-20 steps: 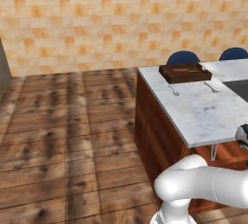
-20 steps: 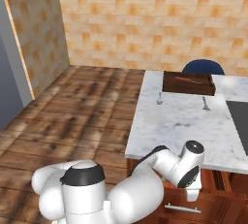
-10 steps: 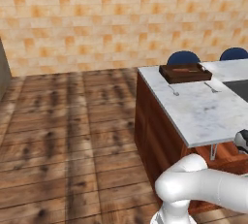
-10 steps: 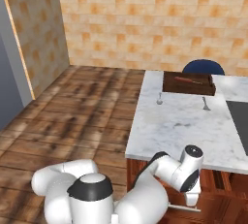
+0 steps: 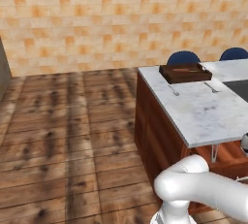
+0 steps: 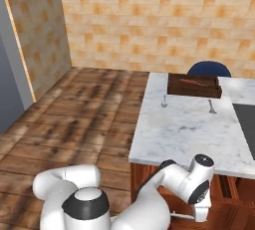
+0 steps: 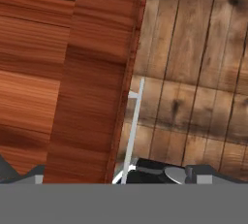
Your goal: Take the tongs from the drawer on the right and place them on the dining counter next to the tray containing the hot dog.
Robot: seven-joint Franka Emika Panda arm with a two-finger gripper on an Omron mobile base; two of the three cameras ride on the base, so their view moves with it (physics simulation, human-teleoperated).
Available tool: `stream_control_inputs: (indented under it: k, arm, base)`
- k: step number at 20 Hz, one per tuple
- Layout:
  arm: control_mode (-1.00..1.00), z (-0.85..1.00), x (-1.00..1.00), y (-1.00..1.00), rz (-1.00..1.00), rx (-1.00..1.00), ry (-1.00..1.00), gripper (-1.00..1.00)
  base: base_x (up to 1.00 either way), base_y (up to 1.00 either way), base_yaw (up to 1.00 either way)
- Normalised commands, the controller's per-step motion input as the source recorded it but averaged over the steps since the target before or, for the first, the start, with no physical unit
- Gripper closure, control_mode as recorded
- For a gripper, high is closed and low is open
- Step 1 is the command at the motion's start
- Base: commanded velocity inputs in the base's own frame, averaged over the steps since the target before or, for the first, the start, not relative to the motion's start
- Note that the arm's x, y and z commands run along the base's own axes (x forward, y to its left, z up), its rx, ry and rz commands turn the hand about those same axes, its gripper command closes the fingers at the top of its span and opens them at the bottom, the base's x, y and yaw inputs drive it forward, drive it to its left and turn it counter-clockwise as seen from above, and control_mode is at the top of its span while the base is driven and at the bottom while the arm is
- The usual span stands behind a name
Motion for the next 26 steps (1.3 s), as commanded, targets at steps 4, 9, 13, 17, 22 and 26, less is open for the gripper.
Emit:
stream_control_inputs:
  k: [4, 9, 13, 17, 22, 26]
  arm:
    - [-1.00, -0.11, -1.00, -0.07, 0.00, 0.00, 0.02, -1.00]
    - [-1.00, -0.06, -0.90, -0.04, 0.00, 0.00, 0.03, -1.00]
    - [-1.00, 0.00, -0.63, -0.01, 0.00, 0.00, 0.07, -1.00]
    - [-1.00, 0.00, -0.61, -0.03, 0.00, 0.00, 0.05, -1.00]
    - [-1.00, 0.00, -0.64, -0.10, 0.00, 0.00, 0.01, -1.00]
    - [-1.00, 0.00, -0.12, -0.01, 0.00, 0.00, 0.00, -1.00]
  base:
    - [0.00, 0.00, 0.00]
    - [0.00, 0.00, 0.00]
    - [0.00, 0.00, 0.00]
    - [0.00, 0.00, 0.00]
    - [0.00, 0.00, 0.00]
    - [0.00, 0.00, 0.00]
